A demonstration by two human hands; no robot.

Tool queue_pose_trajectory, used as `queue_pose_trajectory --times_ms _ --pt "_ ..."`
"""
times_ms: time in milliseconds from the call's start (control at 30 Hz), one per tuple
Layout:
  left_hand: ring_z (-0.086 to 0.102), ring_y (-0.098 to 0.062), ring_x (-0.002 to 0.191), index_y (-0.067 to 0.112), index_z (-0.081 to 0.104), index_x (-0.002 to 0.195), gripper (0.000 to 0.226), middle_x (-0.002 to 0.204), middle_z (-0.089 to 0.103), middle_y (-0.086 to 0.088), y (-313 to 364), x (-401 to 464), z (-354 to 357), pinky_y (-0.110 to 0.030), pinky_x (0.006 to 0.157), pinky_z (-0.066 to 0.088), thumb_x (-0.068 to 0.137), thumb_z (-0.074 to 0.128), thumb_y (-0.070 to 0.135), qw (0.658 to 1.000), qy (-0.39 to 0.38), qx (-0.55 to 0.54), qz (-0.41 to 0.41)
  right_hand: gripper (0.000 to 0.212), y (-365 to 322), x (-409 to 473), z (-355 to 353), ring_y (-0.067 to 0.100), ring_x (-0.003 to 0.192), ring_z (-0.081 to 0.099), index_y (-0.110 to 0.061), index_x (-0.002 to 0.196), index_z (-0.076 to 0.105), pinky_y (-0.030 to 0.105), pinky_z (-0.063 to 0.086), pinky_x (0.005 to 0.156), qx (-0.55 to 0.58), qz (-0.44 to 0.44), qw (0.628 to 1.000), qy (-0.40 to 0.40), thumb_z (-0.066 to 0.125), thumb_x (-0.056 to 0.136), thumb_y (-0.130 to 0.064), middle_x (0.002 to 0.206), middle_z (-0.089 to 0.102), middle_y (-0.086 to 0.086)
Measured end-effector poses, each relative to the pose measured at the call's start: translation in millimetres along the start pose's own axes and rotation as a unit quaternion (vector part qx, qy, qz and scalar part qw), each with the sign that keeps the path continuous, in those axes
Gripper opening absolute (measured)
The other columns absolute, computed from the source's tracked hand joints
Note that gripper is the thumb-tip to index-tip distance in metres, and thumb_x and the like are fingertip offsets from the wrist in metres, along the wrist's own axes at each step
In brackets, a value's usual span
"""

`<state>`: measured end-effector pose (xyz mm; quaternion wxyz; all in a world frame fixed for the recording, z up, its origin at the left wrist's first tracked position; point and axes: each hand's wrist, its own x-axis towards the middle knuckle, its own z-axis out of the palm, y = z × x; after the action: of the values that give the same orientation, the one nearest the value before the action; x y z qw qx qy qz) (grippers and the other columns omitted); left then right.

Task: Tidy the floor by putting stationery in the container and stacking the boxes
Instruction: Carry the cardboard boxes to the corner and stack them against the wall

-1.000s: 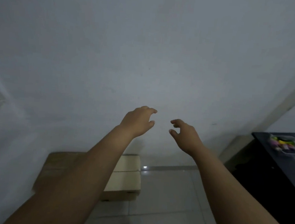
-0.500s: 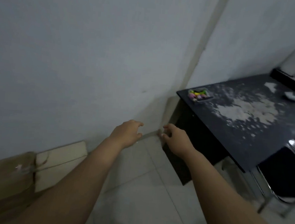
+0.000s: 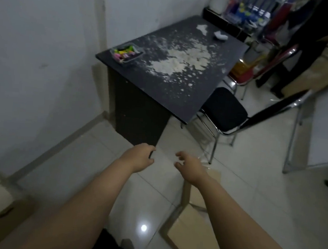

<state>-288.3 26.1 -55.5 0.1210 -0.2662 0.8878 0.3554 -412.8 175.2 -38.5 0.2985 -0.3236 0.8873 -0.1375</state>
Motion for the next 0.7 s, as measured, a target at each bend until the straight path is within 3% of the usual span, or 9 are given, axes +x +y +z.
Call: queue_pose_trajectory --times_ms 200,367,700 --pt "0.042 -0.021 0.132 0.020 0.038 0.142 0.051 0.146 0.041 -0.005 41 43 18 -0.031 0.107 0.035 0.093 0.052 0.029 0.992 -0.089 0.040 0.074 0.039 53 -17 -12 0.025 0.114 0.056 -0.011 0.129 0.051 0.026 0.041 0.092 0.064 0.104 0.992 0.031 0.055 0.091 -0.020 0.126 0.059 0.012" --pt "0.039 -0.021 0.134 0.019 0.039 0.142 0.050 0.148 0.040 -0.004 77 76 26 -0.032 0.110 0.033 0.094 0.051 0.029 0.976 -0.146 0.088 0.133 0.039 86 -34 -19 0.028 0.114 0.056 -0.013 0.129 0.050 0.031 0.044 0.092 0.119 0.193 0.972 0.068 0.055 0.092 -0.024 0.126 0.059 0.013" --pt "0.043 -0.021 0.131 0.016 0.042 0.140 0.048 0.144 0.044 -0.007 124 97 94 -0.030 0.107 0.034 0.093 0.052 0.026 0.923 -0.265 0.166 0.225 0.037 139 -87 23 0.024 0.115 0.055 -0.013 0.129 0.051 0.027 0.042 0.090 0.252 0.313 0.905 0.137 0.054 0.093 -0.022 0.127 0.059 0.012"
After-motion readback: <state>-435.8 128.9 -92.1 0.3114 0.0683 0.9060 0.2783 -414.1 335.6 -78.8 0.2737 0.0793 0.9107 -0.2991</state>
